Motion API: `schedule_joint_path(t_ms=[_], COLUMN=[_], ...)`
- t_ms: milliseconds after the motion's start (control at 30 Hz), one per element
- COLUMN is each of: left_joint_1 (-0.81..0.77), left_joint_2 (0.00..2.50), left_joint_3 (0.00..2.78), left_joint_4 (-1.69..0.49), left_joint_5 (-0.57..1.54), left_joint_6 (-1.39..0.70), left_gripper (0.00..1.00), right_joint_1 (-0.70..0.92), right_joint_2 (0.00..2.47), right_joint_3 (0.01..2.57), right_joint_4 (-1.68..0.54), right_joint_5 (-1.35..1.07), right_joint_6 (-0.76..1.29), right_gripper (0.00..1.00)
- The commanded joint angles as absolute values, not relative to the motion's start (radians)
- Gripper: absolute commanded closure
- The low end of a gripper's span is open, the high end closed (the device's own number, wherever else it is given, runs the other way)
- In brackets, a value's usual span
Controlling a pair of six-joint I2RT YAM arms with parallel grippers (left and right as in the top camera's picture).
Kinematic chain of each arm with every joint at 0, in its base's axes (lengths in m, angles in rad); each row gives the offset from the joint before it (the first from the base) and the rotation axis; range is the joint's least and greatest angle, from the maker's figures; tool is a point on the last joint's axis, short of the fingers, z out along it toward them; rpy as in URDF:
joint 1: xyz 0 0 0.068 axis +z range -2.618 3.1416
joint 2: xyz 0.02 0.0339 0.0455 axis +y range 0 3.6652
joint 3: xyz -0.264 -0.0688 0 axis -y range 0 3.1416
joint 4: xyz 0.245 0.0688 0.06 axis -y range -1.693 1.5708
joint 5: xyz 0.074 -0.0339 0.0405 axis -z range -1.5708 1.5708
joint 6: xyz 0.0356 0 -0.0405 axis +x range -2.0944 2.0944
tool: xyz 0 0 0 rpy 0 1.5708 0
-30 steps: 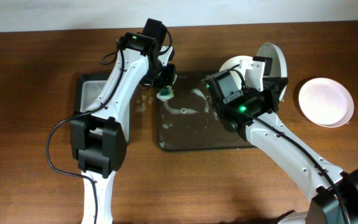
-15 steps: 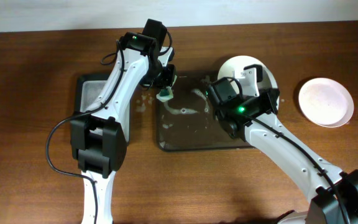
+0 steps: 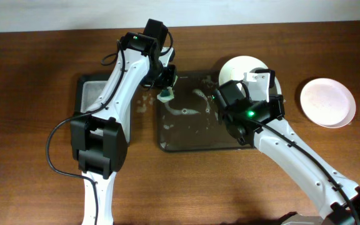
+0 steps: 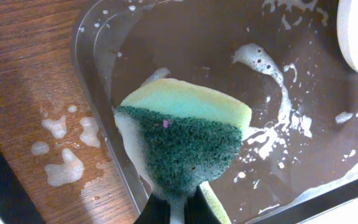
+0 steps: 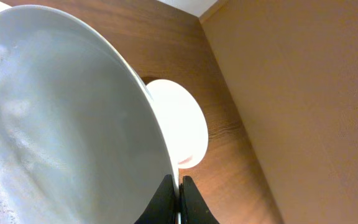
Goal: Clean dirty plates on tray and stack at the side
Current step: 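Carry the white plate right and lower it onto the pink plate, then release the white plate on the stack and open the right gripper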
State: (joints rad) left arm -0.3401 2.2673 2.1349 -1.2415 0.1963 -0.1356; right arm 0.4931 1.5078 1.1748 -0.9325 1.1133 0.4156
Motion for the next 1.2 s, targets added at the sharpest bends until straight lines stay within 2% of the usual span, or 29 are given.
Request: schedule_joint_path(t_ms=[0, 333, 500, 733, 900, 1000, 1167], left_joint_1=[-0.337, -0.337, -0.337, -0.337, -0.337, -0.337, -0.338], left_joint_2=[2.263, 2.263, 2.263, 2.263, 2.263, 2.263, 2.263], left_joint_3=[2.147, 2.148, 2.148, 2.148, 2.147, 2.147, 2.148], left_joint_4=[-1.242, -1.242, -1.241, -1.240, -1.242, -1.243, -1.242], left_joint_5=[0.186, 0.186, 0.186, 0.186, 0.186, 0.186, 0.186], left_joint_6=[-0.145, -0.145, -0.145, -0.145, -0.145, -0.145, -0.144], left_gripper=[0.99, 0.99, 0.99, 0.99, 0.99, 0.99, 0.99], right_joint_1=[0.491, 0.467, 0.387, 0.063, -0.282, -0.453, -0.618], right_joint_2=[1.465, 1.465, 1.465, 1.465, 1.466, 1.474, 1.548], right_joint_3=[1.230, 1.231, 1.247, 1.248, 1.248, 1.248, 1.248], right_joint_4=[-0.954, -0.924, -0.857, -0.795, -0.680, -0.609, -0.565], right_joint_5=[1.213, 1.259, 0.953, 0.495, 0.032, -0.100, -0.120], right_joint_6=[0.444, 0.375, 0.374, 0.374, 0.374, 0.376, 0.387], right_gripper=[0.96, 0.96, 0.96, 0.96, 0.96, 0.96, 0.96])
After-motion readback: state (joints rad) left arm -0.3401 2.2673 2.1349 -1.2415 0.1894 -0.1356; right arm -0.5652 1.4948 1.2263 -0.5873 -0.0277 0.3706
